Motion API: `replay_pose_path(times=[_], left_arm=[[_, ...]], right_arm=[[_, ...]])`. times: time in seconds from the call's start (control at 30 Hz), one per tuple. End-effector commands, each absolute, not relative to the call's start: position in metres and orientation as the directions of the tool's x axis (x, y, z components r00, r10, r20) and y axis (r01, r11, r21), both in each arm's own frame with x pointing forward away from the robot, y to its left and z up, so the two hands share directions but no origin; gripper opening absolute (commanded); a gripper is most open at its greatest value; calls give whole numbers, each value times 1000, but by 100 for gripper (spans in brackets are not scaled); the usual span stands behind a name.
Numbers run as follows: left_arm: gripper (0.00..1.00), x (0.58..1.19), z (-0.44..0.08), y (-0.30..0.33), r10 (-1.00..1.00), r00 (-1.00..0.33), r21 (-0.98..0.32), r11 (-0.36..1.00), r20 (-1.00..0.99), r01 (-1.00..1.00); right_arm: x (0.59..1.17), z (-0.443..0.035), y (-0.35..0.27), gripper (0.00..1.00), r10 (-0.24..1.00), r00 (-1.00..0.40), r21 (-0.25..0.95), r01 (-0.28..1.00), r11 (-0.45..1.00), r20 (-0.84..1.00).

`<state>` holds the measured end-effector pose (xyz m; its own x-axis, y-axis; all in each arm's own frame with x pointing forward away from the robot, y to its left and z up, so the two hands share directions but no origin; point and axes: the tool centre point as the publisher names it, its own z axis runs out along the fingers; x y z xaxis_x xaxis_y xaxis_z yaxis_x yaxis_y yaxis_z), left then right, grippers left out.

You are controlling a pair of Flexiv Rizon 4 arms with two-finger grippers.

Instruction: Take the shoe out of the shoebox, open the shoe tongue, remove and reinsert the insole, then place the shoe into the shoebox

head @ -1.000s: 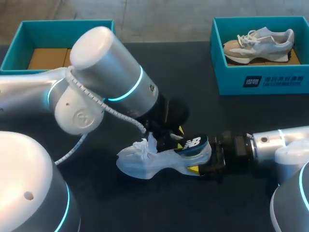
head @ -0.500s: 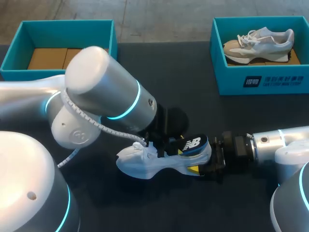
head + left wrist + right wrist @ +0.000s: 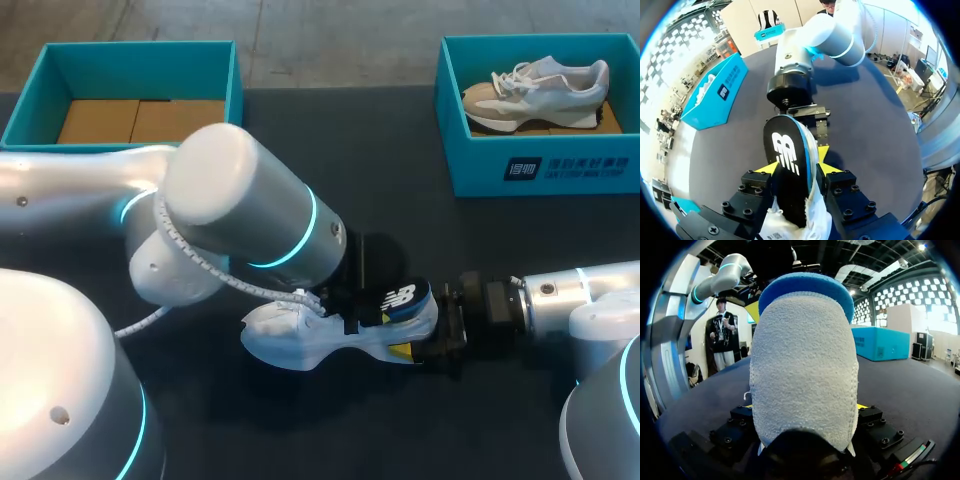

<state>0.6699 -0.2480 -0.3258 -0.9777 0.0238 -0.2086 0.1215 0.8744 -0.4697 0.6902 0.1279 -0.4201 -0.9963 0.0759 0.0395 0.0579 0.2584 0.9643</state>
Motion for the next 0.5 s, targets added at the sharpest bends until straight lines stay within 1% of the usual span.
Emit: replay_pose_path(times=[0.03, 0.5], left_arm=[[46, 672, -332, -260, 13, -975, -456, 883, -220, 115], [45, 675, -336, -264, -15, -970, -450, 888, -243, 99]], right_arm=[[688, -420, 129, 0, 77, -996, 963, 59, 264, 40], [688, -420, 129, 0, 77, -996, 963, 59, 264, 40]])
